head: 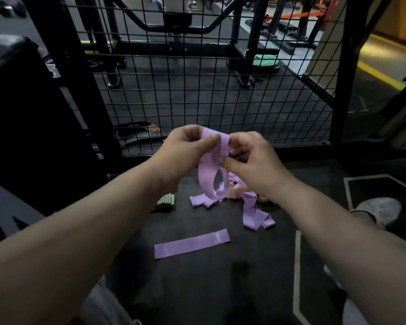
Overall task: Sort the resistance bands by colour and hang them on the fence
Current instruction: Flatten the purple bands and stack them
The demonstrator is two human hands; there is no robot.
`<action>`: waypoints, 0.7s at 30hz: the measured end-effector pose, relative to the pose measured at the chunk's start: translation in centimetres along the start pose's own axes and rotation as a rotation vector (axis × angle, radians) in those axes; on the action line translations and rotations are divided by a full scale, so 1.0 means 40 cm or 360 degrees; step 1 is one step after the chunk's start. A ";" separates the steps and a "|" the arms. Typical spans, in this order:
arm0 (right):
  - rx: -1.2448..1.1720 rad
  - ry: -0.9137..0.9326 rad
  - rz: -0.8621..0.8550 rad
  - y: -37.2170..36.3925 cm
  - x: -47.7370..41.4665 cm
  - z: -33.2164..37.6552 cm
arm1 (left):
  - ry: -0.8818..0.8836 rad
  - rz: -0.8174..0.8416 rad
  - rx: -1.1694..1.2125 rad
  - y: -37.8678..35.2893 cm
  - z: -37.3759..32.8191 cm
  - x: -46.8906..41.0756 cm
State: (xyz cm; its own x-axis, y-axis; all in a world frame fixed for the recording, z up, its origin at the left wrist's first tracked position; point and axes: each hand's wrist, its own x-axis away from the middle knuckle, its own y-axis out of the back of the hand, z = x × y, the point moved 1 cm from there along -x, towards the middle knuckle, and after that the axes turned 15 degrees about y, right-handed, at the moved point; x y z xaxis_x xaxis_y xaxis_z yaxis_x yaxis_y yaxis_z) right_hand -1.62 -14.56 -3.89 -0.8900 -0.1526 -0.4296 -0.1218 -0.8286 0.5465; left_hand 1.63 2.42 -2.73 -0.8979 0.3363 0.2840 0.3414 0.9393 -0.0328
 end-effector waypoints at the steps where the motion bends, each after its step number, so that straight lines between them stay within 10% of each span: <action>1: 0.0066 -0.0015 -0.0038 -0.007 -0.001 -0.003 | -0.0005 0.0036 0.0047 0.002 -0.007 0.006; 11: -0.0220 -0.0585 0.0598 -0.164 0.099 -0.043 | 0.0064 0.0148 0.0495 0.055 -0.049 0.031; 21: -0.0552 -0.0760 0.0337 -0.248 0.132 -0.030 | 0.0115 0.0319 0.0881 0.121 -0.079 0.057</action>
State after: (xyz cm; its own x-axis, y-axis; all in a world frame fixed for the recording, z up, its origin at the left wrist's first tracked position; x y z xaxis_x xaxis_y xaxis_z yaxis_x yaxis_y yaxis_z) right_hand -4.59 -7.78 -12.45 -0.9871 -0.1416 0.0751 0.1573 -0.9456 0.2849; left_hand 2.10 7.52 0.77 -0.8031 0.5235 0.2846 0.2892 0.7601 -0.5819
